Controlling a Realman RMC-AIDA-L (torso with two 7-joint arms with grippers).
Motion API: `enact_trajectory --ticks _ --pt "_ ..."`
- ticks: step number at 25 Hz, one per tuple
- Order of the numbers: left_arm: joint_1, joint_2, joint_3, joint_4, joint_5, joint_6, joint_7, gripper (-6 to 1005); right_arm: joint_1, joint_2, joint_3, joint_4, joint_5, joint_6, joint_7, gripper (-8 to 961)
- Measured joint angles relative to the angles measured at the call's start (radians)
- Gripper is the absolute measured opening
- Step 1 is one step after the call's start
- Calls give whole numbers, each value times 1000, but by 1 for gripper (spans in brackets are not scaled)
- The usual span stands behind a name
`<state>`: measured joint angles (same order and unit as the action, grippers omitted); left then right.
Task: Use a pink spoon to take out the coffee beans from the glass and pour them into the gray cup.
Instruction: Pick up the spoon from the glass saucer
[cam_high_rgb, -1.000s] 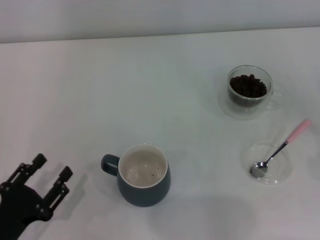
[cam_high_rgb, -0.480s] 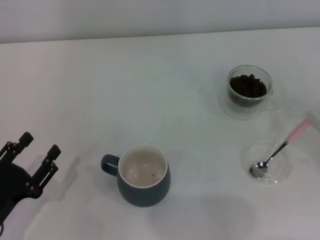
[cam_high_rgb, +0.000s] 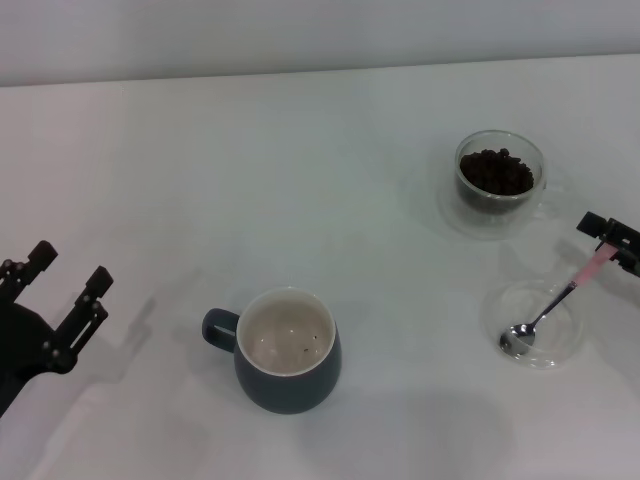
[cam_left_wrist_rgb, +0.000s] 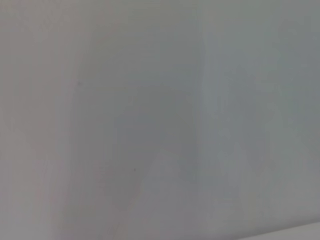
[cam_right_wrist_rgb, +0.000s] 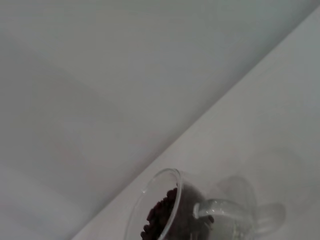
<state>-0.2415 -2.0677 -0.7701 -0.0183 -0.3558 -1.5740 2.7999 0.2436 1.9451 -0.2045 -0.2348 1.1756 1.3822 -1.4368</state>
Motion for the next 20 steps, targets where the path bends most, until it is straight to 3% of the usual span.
enact_trajectory --ticks 13,20 --pt "-10 2 0 0 -11 9 26 660 0 9 -1 0 -23 -7 8 882" --pt "-7 -1 0 2 -29 12 26 658 1 12 -1 0 -23 -15 9 638"
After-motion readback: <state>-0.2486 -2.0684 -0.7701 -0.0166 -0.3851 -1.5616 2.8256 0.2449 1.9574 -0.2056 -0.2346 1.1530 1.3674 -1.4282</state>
